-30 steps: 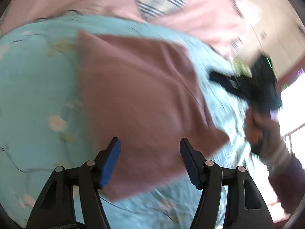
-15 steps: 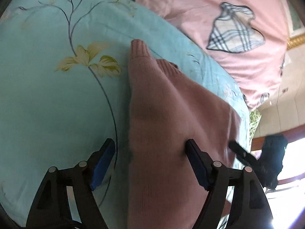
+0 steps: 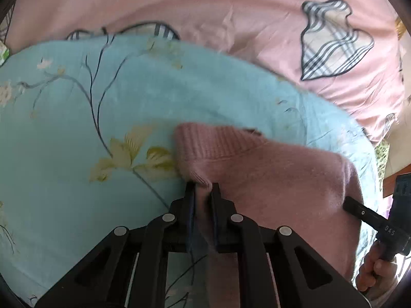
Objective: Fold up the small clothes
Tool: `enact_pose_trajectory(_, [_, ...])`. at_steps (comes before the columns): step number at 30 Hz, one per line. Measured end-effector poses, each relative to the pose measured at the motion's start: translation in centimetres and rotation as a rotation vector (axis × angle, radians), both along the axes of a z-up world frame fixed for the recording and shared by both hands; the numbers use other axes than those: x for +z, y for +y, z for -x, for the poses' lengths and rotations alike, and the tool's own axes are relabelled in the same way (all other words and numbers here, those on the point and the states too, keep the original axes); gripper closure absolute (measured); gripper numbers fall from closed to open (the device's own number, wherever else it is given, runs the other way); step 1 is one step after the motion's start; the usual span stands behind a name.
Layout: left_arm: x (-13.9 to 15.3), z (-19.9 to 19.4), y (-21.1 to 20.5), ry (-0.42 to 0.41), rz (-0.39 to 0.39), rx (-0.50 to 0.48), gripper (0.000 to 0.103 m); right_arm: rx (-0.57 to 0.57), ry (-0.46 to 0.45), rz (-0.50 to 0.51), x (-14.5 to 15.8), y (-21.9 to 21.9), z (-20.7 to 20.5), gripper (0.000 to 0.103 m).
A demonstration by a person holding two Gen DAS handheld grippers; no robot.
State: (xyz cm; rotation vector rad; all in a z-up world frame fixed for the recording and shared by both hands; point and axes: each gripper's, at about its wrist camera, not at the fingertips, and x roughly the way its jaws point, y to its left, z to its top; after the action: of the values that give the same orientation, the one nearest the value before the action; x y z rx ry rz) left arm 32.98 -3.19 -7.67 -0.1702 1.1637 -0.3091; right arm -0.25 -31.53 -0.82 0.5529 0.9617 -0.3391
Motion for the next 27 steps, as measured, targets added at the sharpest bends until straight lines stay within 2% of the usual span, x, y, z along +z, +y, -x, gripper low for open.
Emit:
enact_pose_trajectory(2, [0.6, 0.5, 0.2, -0.008, 0.000, 0.000, 0.089, -0.013, -0.014, -0.005, 0.1, 0.1, 0.5, 0.090])
enact_pose_trajectory(5, [2.1, 1.8, 0.6, -0.019, 0.019, 0.003, 0.083, -0.047, -0.021, 0.013, 1.7, 0.5, 1.7, 0.073])
enact_pose_trajectory(7, [3.7, 3.5, 1.1, -0.032, 0.054, -0.005, 0.078, -0.038, -0.047, 0.021, 3.1, 1.1, 3.2, 0.073])
enact_pose_trajectory(9, [4.8, 5.8, 1.4, -0.043, 0.077, -0.015, 0.065, -0.025, -0.068, 0.009, 4.2, 1.9, 4.9, 0.073])
enact_pose_trajectory(13, [5.6, 10.7, 1.2, -0.034, 0.118, -0.049, 0.064, 0.029, -0.051, -0.026, 4.5, 4.9, 8.3, 0.073])
enact_pose_trajectory(17, [3.9, 14.9, 0.0, 0.021, 0.071, -0.064, 0.060, 0.052, 0.027, -0.029, 2.4, 7.1, 9.8, 0.073])
enact_pose_trajectory(20, [2.3, 16.8, 0.8, 0.081, 0.073, -0.047, 0.059, 0.019, 0.038, -0.053, 0.8, 7.2, 10.5, 0.073])
enact_pose_trajectory(22, [1.6, 17.0, 0.5, 0.096, 0.078, -0.035, 0.059, 0.012, 0.026, -0.058, 0.4, 7.3, 10.6, 0.073])
enact_pose_trajectory(23, [1.6, 17.1, 0.5, 0.099, 0.077, -0.035, 0.059, 0.004, 0.018, -0.060, 0.3, 7.2, 10.8, 0.088])
enact_pose_trajectory(24, [1.7, 17.2, 0.4, 0.098, 0.073, -0.035, 0.059, -0.002, 0.008, -0.070, 0.5, 7.2, 11.1, 0.094])
enact_pose_trajectory(27, [1.9, 17.0, -0.3, 0.094, 0.060, -0.048, 0.059, -0.014, -0.090, -0.084, 2.6, 7.4, 13.0, 0.096])
